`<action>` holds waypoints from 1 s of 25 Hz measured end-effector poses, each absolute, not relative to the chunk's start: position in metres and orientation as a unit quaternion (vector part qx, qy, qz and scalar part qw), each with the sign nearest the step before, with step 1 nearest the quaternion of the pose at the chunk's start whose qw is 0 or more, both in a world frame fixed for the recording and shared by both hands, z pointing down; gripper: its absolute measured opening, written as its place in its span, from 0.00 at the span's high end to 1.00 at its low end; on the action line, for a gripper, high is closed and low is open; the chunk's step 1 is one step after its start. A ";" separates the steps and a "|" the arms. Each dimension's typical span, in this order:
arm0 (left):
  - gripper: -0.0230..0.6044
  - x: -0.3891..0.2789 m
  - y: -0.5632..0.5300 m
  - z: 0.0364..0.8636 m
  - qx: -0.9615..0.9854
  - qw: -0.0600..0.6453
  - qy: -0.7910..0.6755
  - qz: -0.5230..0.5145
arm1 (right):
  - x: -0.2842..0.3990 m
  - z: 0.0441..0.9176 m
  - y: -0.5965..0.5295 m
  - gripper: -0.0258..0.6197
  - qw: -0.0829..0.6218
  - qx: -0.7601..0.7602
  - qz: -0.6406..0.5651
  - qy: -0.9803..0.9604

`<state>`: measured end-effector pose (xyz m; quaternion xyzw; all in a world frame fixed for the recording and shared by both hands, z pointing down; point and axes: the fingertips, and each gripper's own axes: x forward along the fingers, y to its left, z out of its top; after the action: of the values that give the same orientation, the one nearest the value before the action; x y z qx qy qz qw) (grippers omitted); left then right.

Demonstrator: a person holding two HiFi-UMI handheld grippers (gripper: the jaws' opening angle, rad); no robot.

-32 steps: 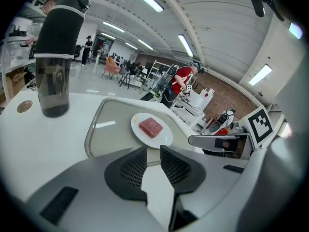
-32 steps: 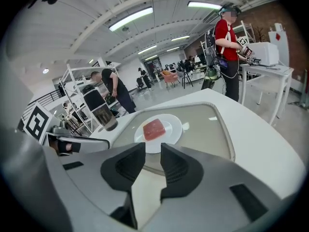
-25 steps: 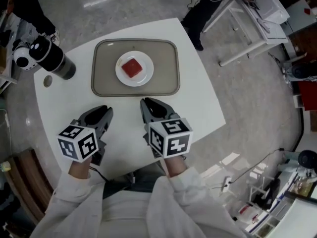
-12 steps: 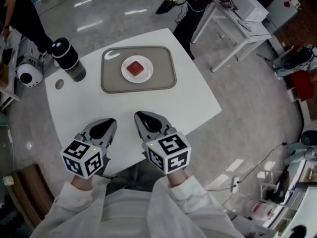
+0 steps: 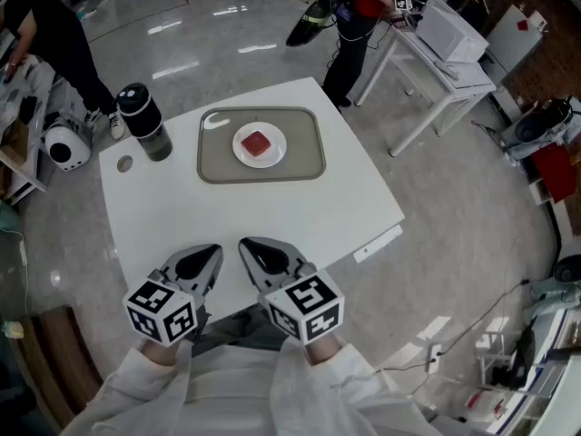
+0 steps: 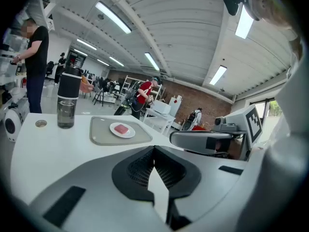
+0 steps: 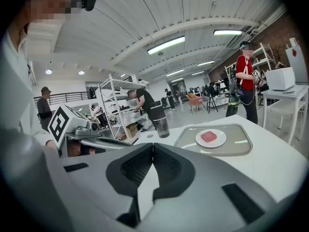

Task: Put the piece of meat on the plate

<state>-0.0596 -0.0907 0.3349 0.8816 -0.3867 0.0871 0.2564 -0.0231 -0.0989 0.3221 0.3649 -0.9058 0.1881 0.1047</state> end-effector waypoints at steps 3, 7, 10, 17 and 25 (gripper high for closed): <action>0.95 -0.060 -0.085 0.331 0.876 0.262 -0.397 0.077 | -0.020 0.320 -0.094 0.94 0.107 0.365 0.188 -0.906; 0.95 -0.057 -0.079 0.328 0.868 0.274 -0.408 0.064 | -0.013 0.312 -0.090 0.94 0.100 0.369 0.178 -0.907; 0.95 -0.056 -0.076 0.323 0.865 0.274 -0.415 0.057 | -0.008 0.305 -0.087 0.94 0.090 0.366 0.178 -0.909; 0.95 -0.048 -0.072 0.323 0.864 0.295 -0.405 0.043 | -0.008 0.309 -0.082 0.94 0.100 0.355 0.182 -0.911; 0.95 -0.039 -0.070 0.323 0.864 0.296 -0.405 0.043 | -0.005 0.312 -0.077 0.94 0.113 0.350 0.178 -0.913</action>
<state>-0.0387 -0.0703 0.3232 0.8642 -0.4048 0.0429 0.2958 -0.0052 -0.0769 0.3125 0.3495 -0.9128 0.1784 0.1129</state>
